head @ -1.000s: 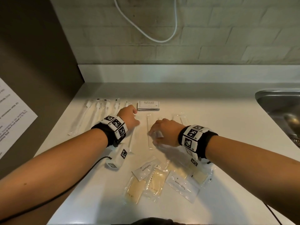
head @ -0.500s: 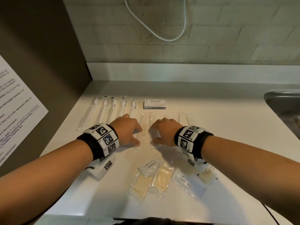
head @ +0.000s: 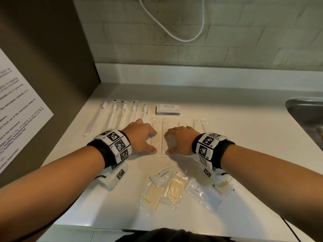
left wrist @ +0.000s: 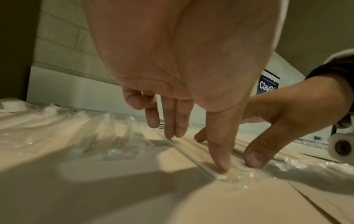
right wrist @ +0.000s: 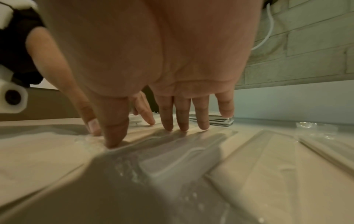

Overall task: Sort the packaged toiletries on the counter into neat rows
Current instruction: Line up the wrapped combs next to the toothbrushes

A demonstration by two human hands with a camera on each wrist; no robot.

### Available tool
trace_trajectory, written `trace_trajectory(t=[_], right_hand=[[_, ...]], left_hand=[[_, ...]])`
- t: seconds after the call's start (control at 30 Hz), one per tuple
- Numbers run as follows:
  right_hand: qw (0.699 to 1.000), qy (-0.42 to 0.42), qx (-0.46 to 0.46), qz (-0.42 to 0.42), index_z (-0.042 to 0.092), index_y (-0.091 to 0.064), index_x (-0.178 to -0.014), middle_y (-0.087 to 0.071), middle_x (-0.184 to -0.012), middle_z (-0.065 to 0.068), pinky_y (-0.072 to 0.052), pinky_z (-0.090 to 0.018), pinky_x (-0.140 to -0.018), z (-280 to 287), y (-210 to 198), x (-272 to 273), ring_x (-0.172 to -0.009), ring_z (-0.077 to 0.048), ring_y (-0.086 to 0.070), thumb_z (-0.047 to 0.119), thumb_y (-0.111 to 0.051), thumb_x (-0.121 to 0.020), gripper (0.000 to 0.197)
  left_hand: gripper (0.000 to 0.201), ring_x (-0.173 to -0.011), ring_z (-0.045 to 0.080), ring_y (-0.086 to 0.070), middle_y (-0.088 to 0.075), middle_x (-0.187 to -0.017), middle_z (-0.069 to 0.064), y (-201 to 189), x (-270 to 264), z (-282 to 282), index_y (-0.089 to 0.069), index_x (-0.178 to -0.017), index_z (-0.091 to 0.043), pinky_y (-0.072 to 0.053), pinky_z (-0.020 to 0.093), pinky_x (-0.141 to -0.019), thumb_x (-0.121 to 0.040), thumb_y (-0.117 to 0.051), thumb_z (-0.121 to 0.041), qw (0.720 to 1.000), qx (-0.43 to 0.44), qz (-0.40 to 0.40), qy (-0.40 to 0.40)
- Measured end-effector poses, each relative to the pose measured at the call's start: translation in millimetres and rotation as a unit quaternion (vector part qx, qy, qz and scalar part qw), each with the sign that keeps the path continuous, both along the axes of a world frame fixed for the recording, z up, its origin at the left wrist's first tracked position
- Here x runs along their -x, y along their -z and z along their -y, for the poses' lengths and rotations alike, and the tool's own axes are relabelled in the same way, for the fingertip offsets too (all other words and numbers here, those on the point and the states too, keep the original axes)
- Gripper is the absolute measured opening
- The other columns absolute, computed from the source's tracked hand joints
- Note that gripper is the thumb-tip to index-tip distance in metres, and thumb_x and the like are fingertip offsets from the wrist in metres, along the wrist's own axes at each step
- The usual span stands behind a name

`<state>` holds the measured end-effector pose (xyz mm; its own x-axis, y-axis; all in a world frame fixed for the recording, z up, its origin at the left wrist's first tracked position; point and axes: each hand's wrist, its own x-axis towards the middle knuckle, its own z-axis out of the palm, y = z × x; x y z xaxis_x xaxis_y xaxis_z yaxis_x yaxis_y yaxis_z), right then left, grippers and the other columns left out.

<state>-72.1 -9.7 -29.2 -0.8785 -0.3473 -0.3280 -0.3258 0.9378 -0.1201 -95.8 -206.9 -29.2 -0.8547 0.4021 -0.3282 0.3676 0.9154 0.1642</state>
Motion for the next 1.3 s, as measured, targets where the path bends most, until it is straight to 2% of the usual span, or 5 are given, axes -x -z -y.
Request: trace_trajectory(t=[0.27,0.7,1.0,1.17,1.3], right_hand=[[1.000,0.004,0.001,0.007,0.031,-0.045,-0.132,-0.052,-0.135,0.005,-0.029,-0.047,-0.110,0,4,3,-0.123,-0.022,-0.049,0.064,-0.055,-0.078,0.065],[1.000,-0.001,0.005,0.011,0.032,-0.046,-0.133,-0.052,-0.136,0.007,-0.026,-0.050,-0.113,-3,3,7,-0.125,-0.021,-0.049,0.066,-0.055,-0.077,0.066],[0.996,0.065,0.051,-0.032,0.030,-0.045,-0.138,-0.056,-0.135,0.003,-0.039,-0.042,-0.105,-40,-20,9,-0.117,-0.019,-0.055,0.057,-0.056,-0.084,0.061],[0.995,0.101,0.004,-0.003,0.031,-0.046,-0.137,-0.059,-0.131,0.004,-0.041,-0.041,-0.104,-85,-15,-1,-0.115,-0.020,-0.057,0.056,-0.063,-0.080,0.065],[0.996,0.089,0.005,0.004,0.035,-0.051,-0.130,-0.061,-0.125,0.007,-0.033,-0.044,-0.109,-95,-6,-10,-0.116,-0.018,-0.055,0.055,-0.061,-0.083,0.052]], left_hand=[[0.099,-0.122,0.021,-0.046,-0.052,-0.130,-0.008,4,5,0,-0.053,-0.132,-0.040,-0.046,0.043,-0.101,-0.042,-0.054,-0.082,1.000,0.008,0.002,-0.023],[0.094,-0.118,0.021,-0.048,-0.054,-0.125,-0.010,4,9,-1,-0.056,-0.126,-0.043,-0.047,0.044,-0.098,-0.039,-0.056,-0.080,1.000,0.014,0.006,-0.019],[0.059,-0.122,0.019,-0.038,-0.056,-0.133,-0.011,-22,11,-31,-0.056,-0.131,-0.033,-0.037,0.043,-0.101,-0.078,-0.066,-0.060,0.996,-0.061,-0.045,0.039],[0.065,-0.125,0.020,-0.036,-0.053,-0.140,-0.012,-11,8,-78,-0.049,-0.138,-0.035,-0.036,0.043,-0.104,-0.081,-0.062,-0.061,0.994,-0.054,-0.035,0.083],[0.063,-0.120,0.021,-0.037,-0.055,-0.138,-0.009,-6,3,-99,-0.051,-0.137,-0.031,-0.032,0.040,-0.100,-0.083,-0.055,-0.064,0.990,0.023,-0.035,0.134]])
